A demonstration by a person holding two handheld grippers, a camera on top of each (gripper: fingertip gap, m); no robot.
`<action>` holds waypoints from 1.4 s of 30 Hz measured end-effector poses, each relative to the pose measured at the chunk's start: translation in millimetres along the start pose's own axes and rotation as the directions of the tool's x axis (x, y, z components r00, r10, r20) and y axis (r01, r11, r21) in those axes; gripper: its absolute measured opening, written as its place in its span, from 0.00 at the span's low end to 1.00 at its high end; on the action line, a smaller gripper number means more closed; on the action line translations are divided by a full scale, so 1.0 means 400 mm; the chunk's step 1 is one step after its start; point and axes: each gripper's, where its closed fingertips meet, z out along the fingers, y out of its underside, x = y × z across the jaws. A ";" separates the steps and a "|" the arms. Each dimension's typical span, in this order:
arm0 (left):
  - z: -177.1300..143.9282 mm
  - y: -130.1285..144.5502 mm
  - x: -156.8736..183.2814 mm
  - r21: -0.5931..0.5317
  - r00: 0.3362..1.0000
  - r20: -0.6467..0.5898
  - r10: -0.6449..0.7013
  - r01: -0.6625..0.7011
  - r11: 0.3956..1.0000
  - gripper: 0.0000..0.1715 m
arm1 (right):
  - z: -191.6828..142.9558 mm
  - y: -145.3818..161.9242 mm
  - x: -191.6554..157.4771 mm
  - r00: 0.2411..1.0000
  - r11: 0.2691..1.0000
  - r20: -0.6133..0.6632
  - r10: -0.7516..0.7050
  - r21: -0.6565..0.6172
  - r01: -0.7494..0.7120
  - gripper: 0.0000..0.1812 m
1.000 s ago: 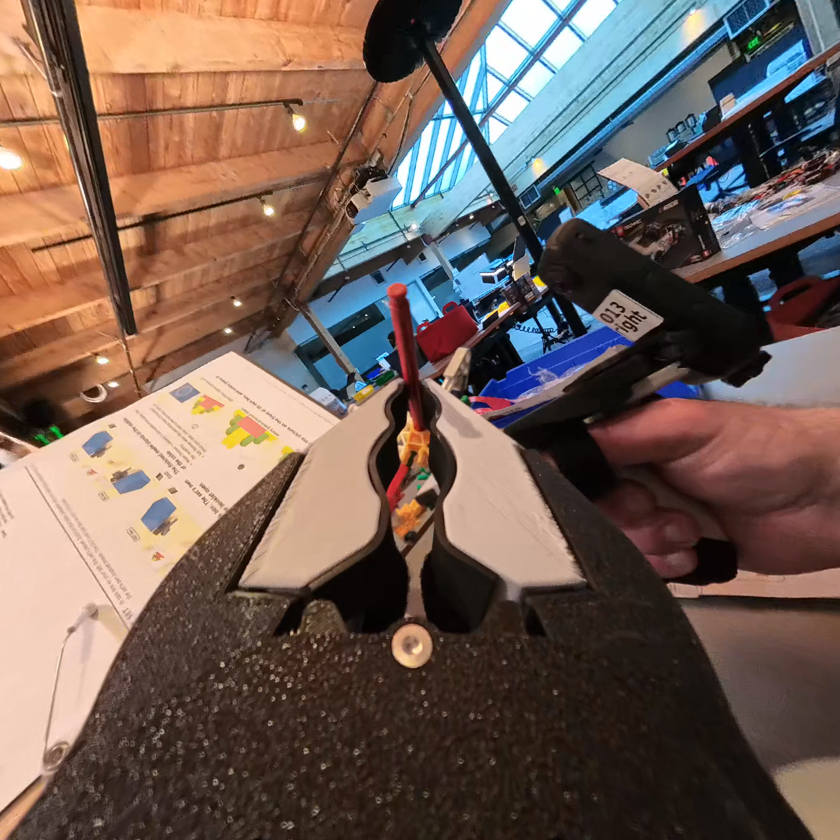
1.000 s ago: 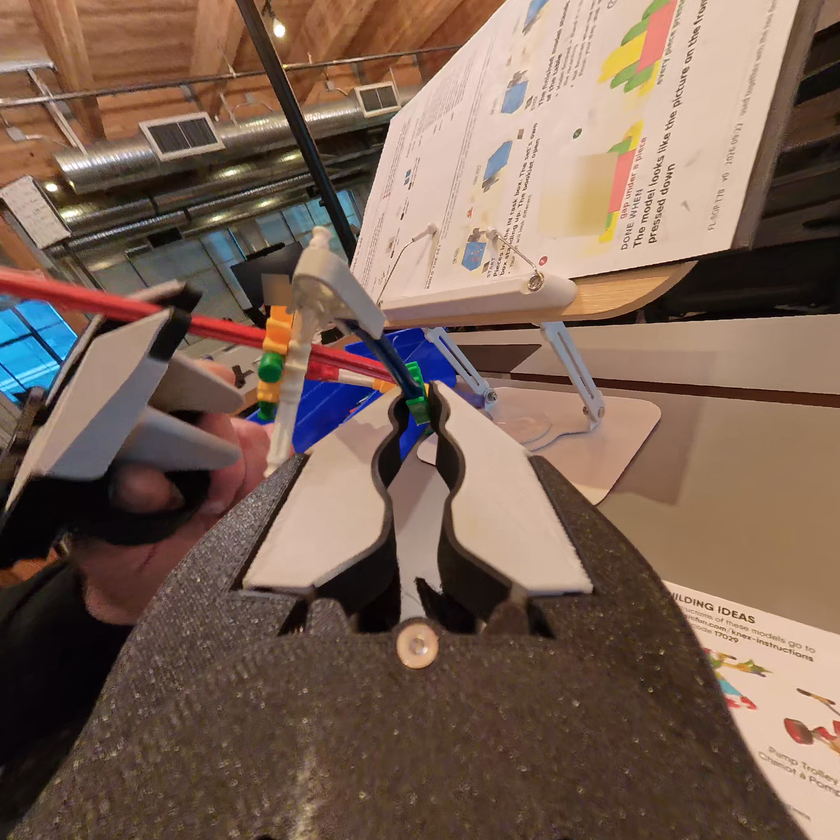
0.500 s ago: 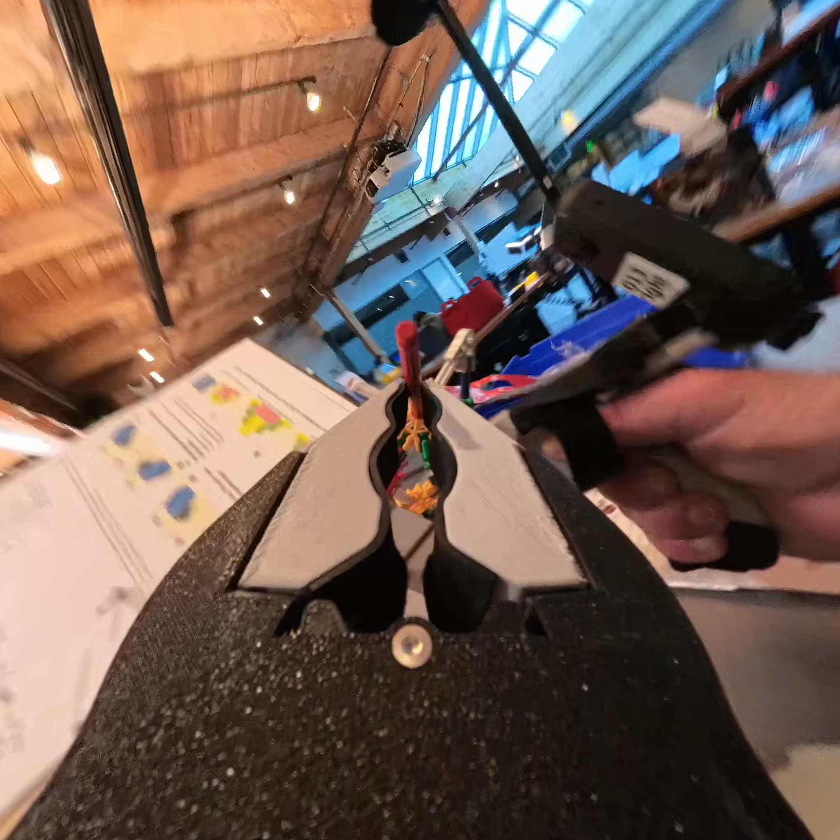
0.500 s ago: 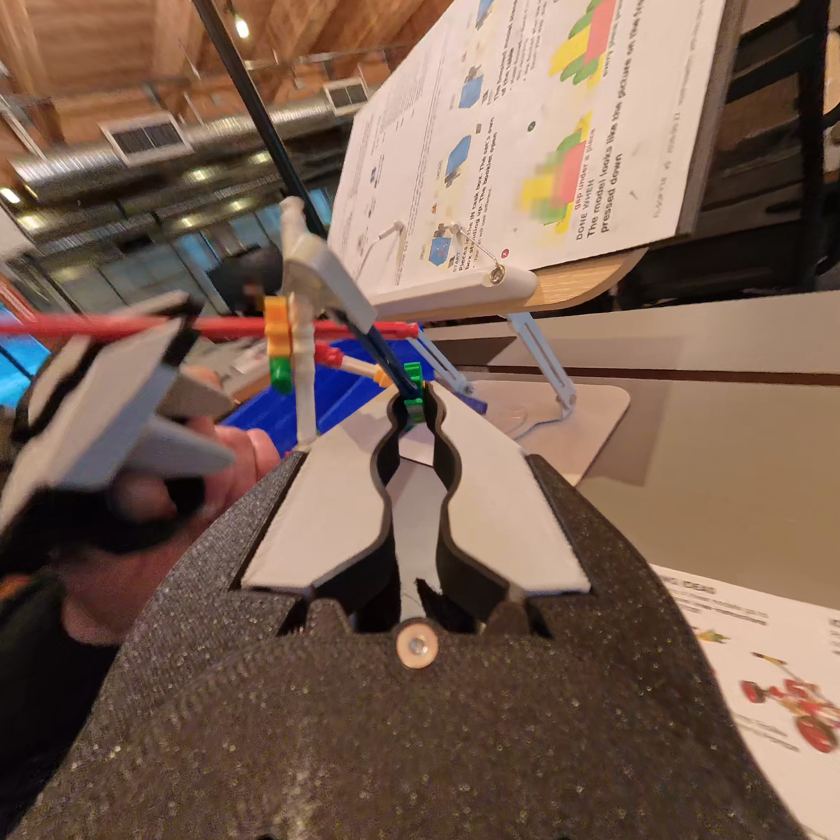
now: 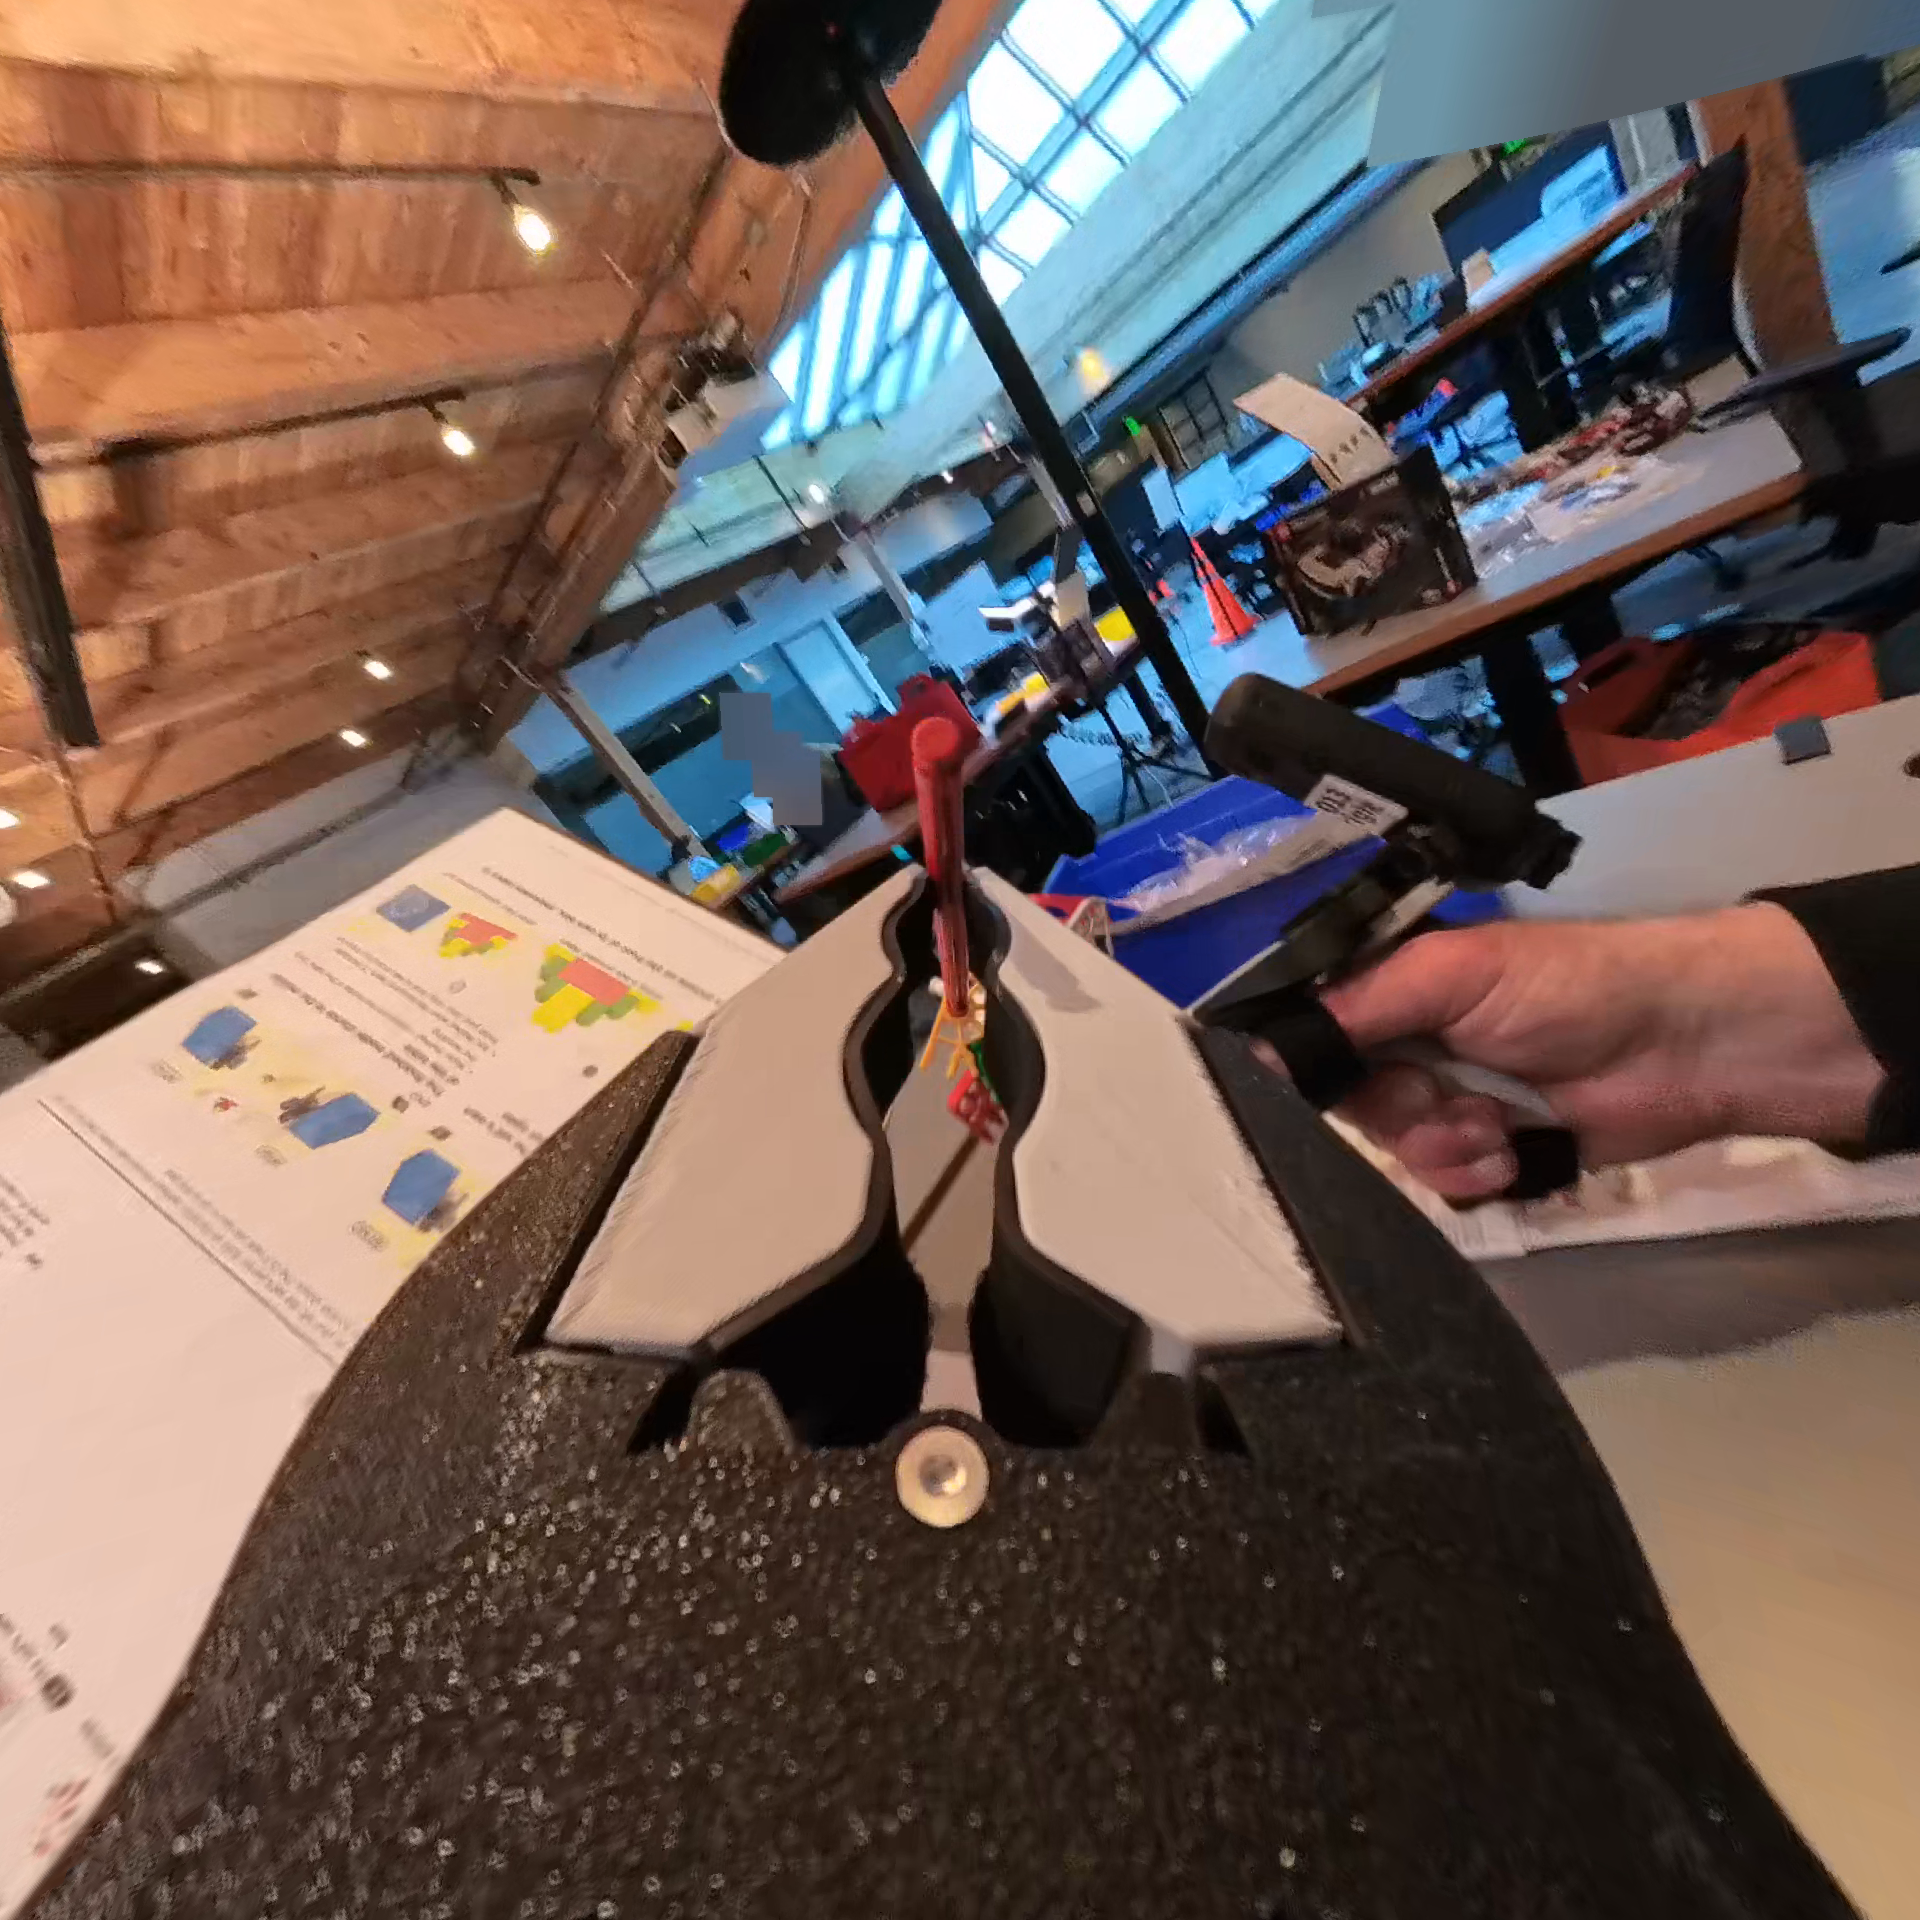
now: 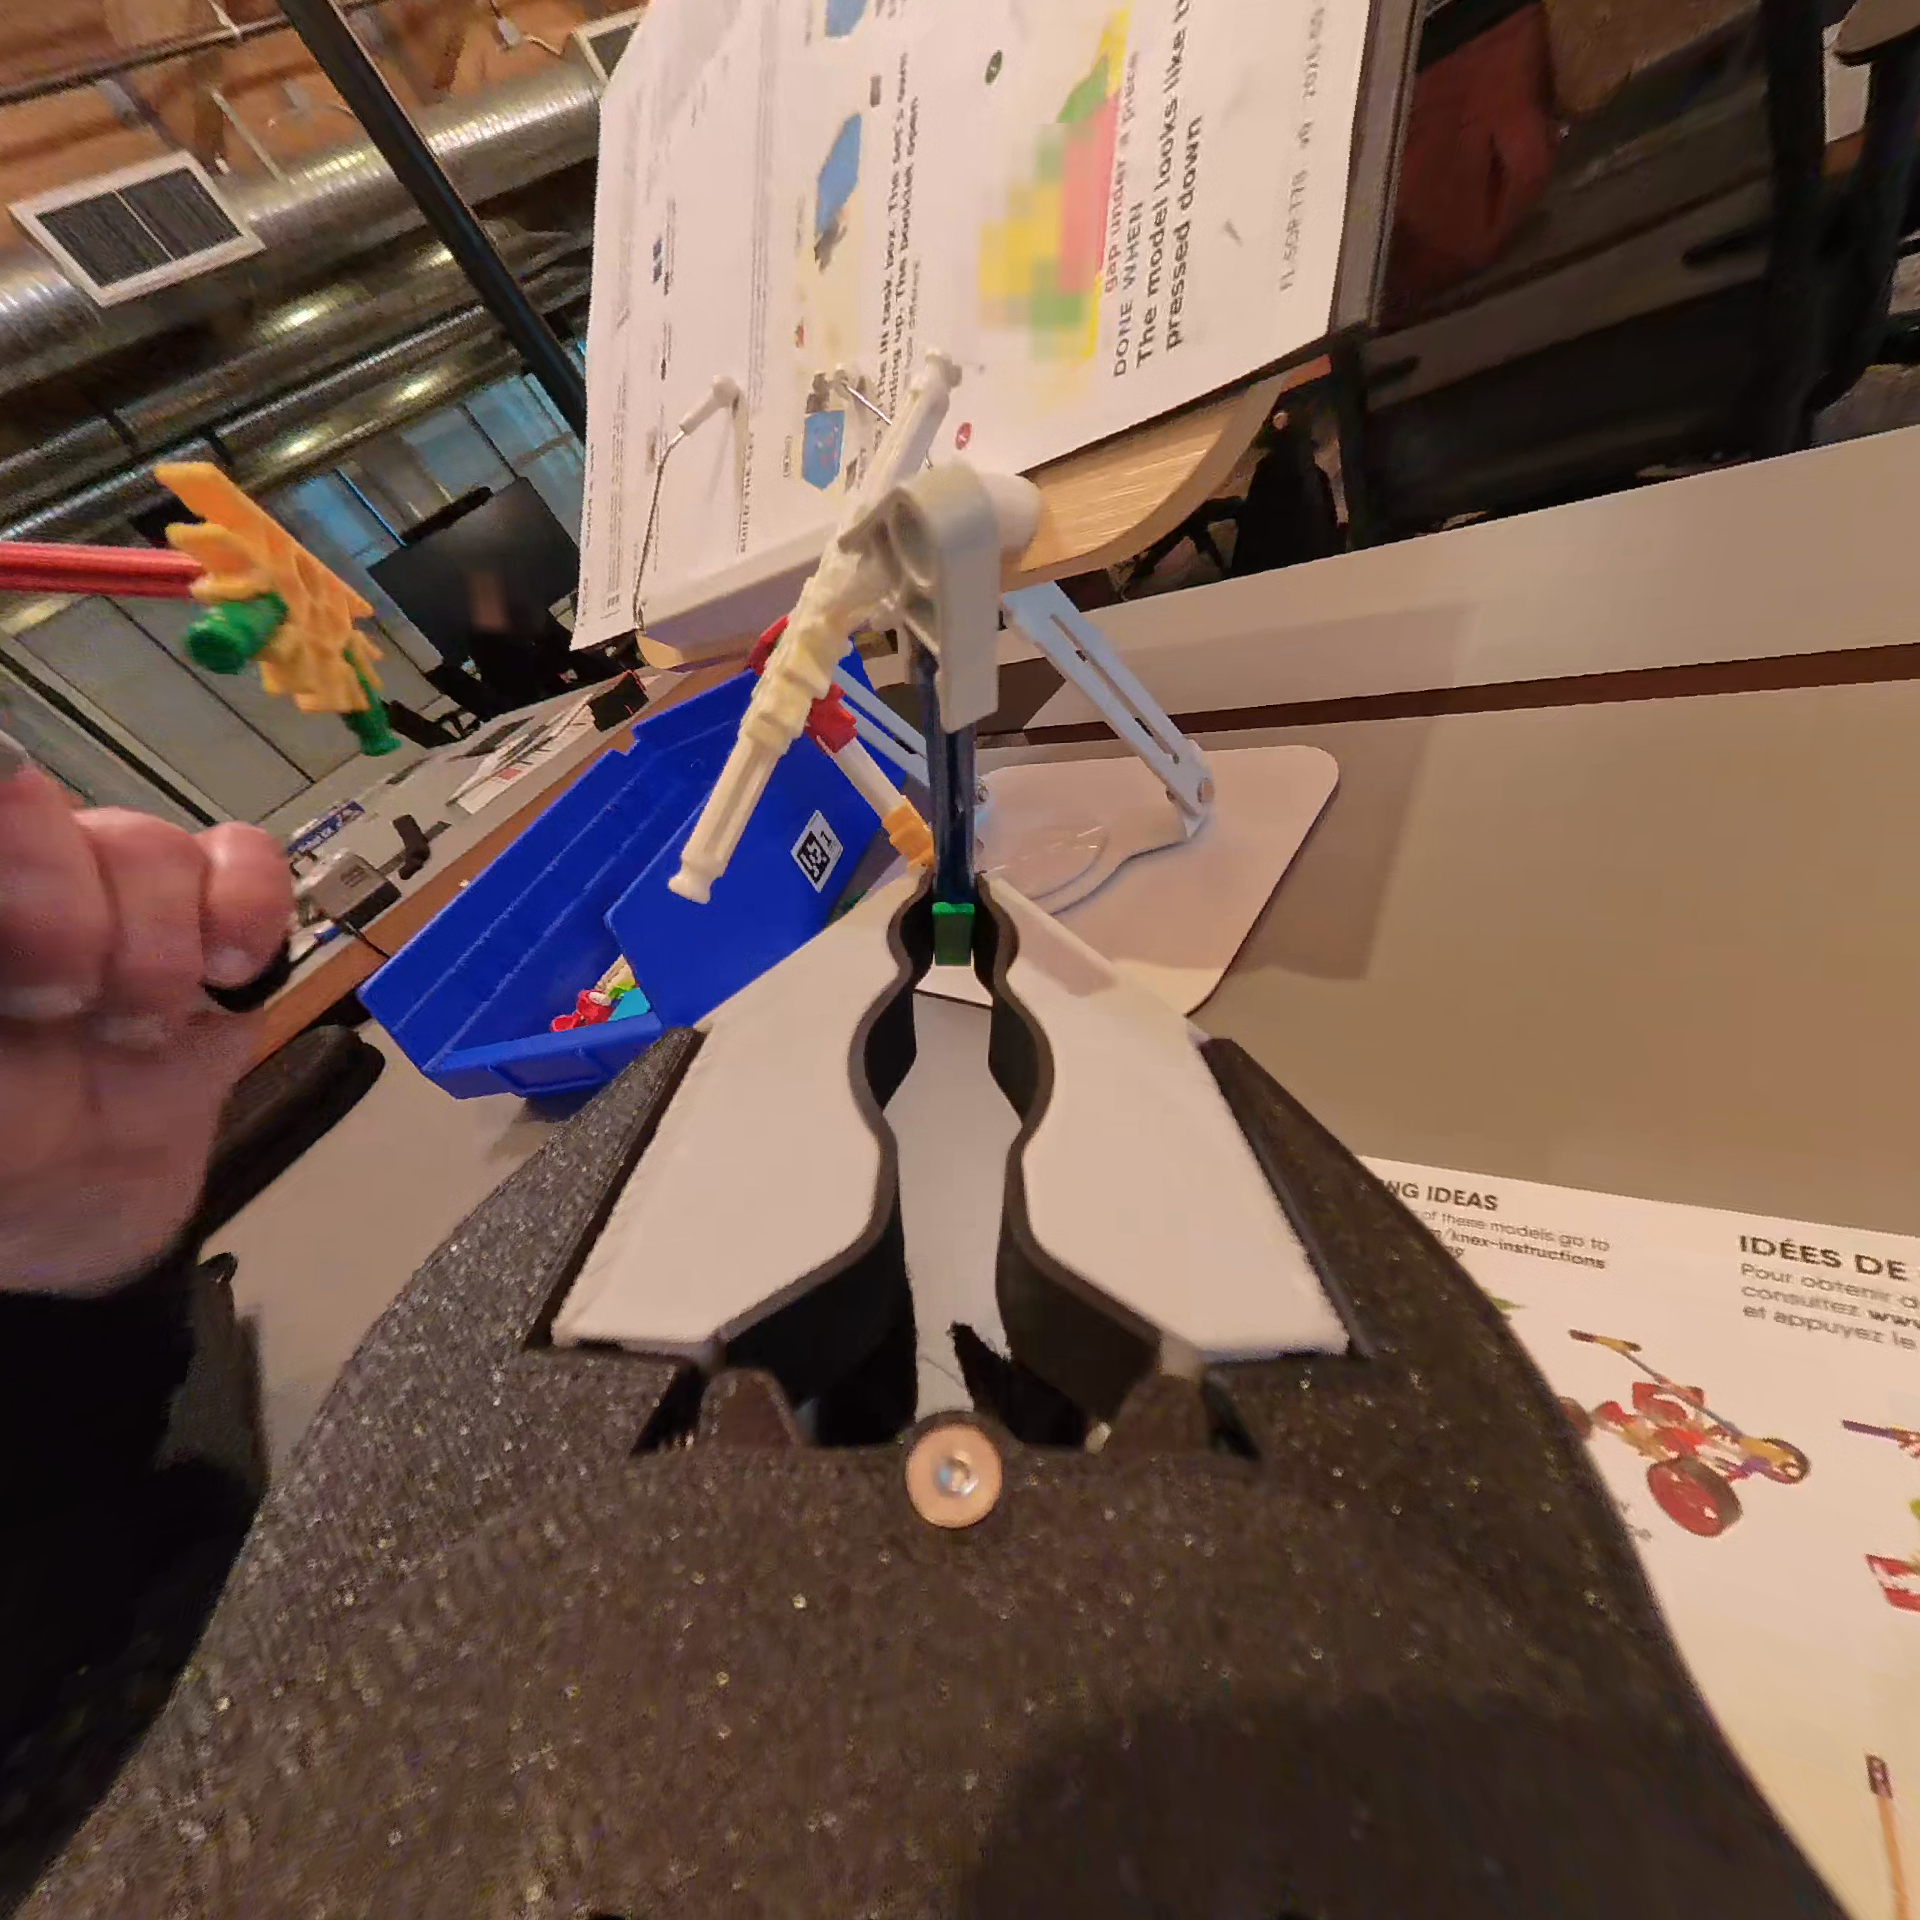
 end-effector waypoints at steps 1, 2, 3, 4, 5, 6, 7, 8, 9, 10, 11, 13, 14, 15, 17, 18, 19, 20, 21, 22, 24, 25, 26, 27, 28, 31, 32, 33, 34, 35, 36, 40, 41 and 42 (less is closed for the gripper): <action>-0.015 0.004 -0.008 -0.035 0.999 -0.037 -0.019 0.018 0.999 0.02 | 0.002 0.005 -0.002 1.000 1.000 0.008 -0.001 -0.009 0.001 0.02; -0.030 0.015 -0.018 -0.078 0.997 -0.065 -0.041 0.036 0.996 0.02 | 0.006 0.013 -0.008 1.000 1.000 0.019 -0.008 -0.025 0.008 0.02; -0.045 0.024 -0.045 -0.099 0.997 -0.047 -0.056 0.051 0.994 0.02 | 0.011 0.021 -0.016 0.999 0.999 0.024 -0.028 -0.038 0.029 0.02; -0.060 0.036 -0.069 -0.119 0.996 -0.035 -0.083 0.078 0.990 0.02 | 0.015 0.028 -0.027 0.998 0.997 0.035 -0.052 -0.049 0.053 0.02; -0.074 0.051 -0.083 -0.146 0.991 -0.051 -0.127 0.118 0.982 0.02 | 0.018 0.034 -0.040 0.996 0.996 0.050 -0.068 -0.062 0.071 0.02; -0.089 0.058 -0.103 -0.146 0.988 -0.040 -0.147 0.140 0.979 0.02 | 0.021 0.042 -0.055 0.993 0.992 0.070 -0.094 -0.082 0.099 0.02; -0.103 0.060 -0.128 -0.134 0.987 -0.011 -0.161 0.158 0.978 0.02 | 0.024 0.055 -0.069 0.989 0.986 0.090 -0.118 -0.108 0.128 0.02; -0.114 0.064 -0.138 -0.139 0.981 -0.018 -0.195 0.191 0.972 0.02 | 0.026 0.070 -0.079 0.985 0.979 0.105 -0.139 -0.137 0.153 0.02; -0.124 0.070 -0.141 -0.154 0.974 -0.035 -0.224 0.216 0.964 0.02 | 0.028 0.083 -0.084 0.980 0.970 0.108 -0.168 -0.160 0.184 0.02; -0.134 0.081 -0.153 -0.173 0.972 -0.023 -0.233 0.226 0.959 0.02 | 0.031 0.095 -0.088 0.973 0.959 0.111 -0.200 -0.183 0.218 0.02; -0.145 0.101 -0.164 -0.214 0.970 -0.011 -0.245 0.237 0.948 0.02 | 0.033 0.103 -0.092 0.968 0.951 0.112 -0.223 -0.195 0.241 0.02; -0.176 0.146 -0.196 -0.290 0.966 0.038 -0.254 0.254 0.923 0.02 | 0.037 0.111 -0.096 0.965 0.945 0.117 -0.234 -0.205 0.254 0.02; -0.198 0.173 -0.228 -0.330 0.960 0.099 -0.261 0.279 0.902 0.02 | 0.037 0.113 -0.095 0.963 0.943 0.117 -0.241 -0.208 0.261 0.02; -0.222 0.201 -0.241 -0.379 0.950 0.119 -0.288 0.312 0.872 0.02 | 0.035 0.112 -0.093 0.963 0.942 0.114 -0.246 -0.207 0.265 0.02; -0.281 0.268 -0.245 -0.485 0.913 0.141 -0.383 0.401 0.777 0.02 | 0.032 0.110 -0.091 0.965 0.945 0.116 -0.237 -0.204 0.256 0.02; -0.313 0.307 -0.256 -0.526 0.896 0.182 -0.404 0.436 0.730 0.02 | 0.032 0.110 -0.089 0.965 0.945 0.115 -0.235 -0.205 0.254 0.02; -0.343 0.346 -0.269 -0.561 0.885 0.221 -0.409 0.459 0.690 0.02 | 0.031 0.110 -0.089 0.965 0.945 0.116 -0.234 -0.205 0.254 0.02; -0.371 0.386 -0.287 -0.588 0.880 0.270 -0.392 0.473 0.656 0.02 | 0.030 0.110 -0.091 0.965 0.945 0.120 -0.234 -0.205 0.255 0.02; -0.402 0.431 -0.316 -0.612 0.867 0.345 -0.359 0.498 0.615 0.02 | 0.030 0.112 -0.092 0.965 0.945 0.123 -0.232 -0.208 0.254 0.02; -0.431 0.473 -0.343 -0.619 0.840 0.422 -0.340 0.541 0.569 0.03 | 0.030 0.114 -0.091 0.965 0.944 0.123 -0.231 -0.212 0.253 0.02; -0.478 0.546 -0.374 -0.621 0.787 0.534 -0.309 0.614 0.487 0.24 | 0.030 0.118 -0.091 0.966 0.943 0.126 -0.226 -0.220 0.250 0.02; -0.499 0.576 -0.384 -0.635 0.775 0.571 -0.271 0.626 0.453 0.34 | 0.030 0.120 -0.091 0.966 0.942 0.126 -0.226 -0.223 0.249 0.02; -0.511 0.591 -0.393 -0.653 0.781 0.585 -0.221 0.615 0.442 0.43 | 0.030 0.121 -0.090 0.966 0.942 0.124 -0.228 -0.224 0.251 0.02; -0.509 0.586 -0.404 -0.668 0.796 0.582 -0.167 0.585 0.460 0.46 | 0.029 0.122 -0.088 0.966 0.941 0.123 -0.228 -0.228 0.251 0.02; -0.495 0.569 -0.409 -0.684 0.817 0.563 -0.125 0.546 0.484 0.48 | 0.028 0.124 -0.086 0.966 0.939 0.122 -0.229 -0.234 0.252 0.02; -0.389 0.461 -0.370 -0.701 0.915 0.400 -0.053 0.343 0.625 0.48 | 0.025 0.133 -0.079 0.961 0.926 0.120 -0.250 -0.259 0.273 0.02; -0.336 0.415 -0.318 -0.687 0.955 0.288 -0.067 0.254 0.680 0.39 | 0.024 0.138 -0.074 0.958 0.919 0.114 -0.262 -0.273 0.284 0.02; -0.286 0.378 -0.249 -0.674 0.982 0.164 -0.098 0.184 0.716 0.34 | 0.022 0.142 -0.071 0.956 0.914 0.114 -0.269 -0.283 0.291 0.02; -0.244 0.356 -0.170 -0.671 0.989 0.041 -0.142 0.132 0.730 0.35 | 0.021 0.143 -0.069 0.957 0.913 0.114 -0.268 -0.286 0.290 0.02; -0.212 0.347 -0.084 -0.680 0.977 -0.082 -0.198 0.091 0.728 0.38 | 0.021 0.144 -0.067 0.958 0.914 0.114 -0.264 -0.288 0.286 0.02; -0.195 0.356 0.000 -0.711 0.945 -0.185 -0.269 0.061 0.701 0.42 | 0.020 0.144 -0.065 0.958 0.913 0.114 -0.265 -0.290 0.287 0.02; -0.219 0.498 0.203 -0.846 0.839 -0.395 -0.373 -0.174 0.504 0.46 | 0.015 0.149 -0.061 0.952 0.902 0.112 -0.285 -0.303 0.306 0.02; -0.217 0.524 0.220 -0.859 0.832 -0.400 -0.383 -0.194 0.474 0.46 | 0.014 0.152 -0.061 0.950 0.899 0.116 -0.288 -0.309 0.310 0.02; -0.213 0.541 0.238 -0.865 0.820 -0.405 -0.404 -0.201 0.459 0.45 | 0.013 0.157 -0.062 0.950 0.895 0.123 -0.288 -0.319 0.312 0.02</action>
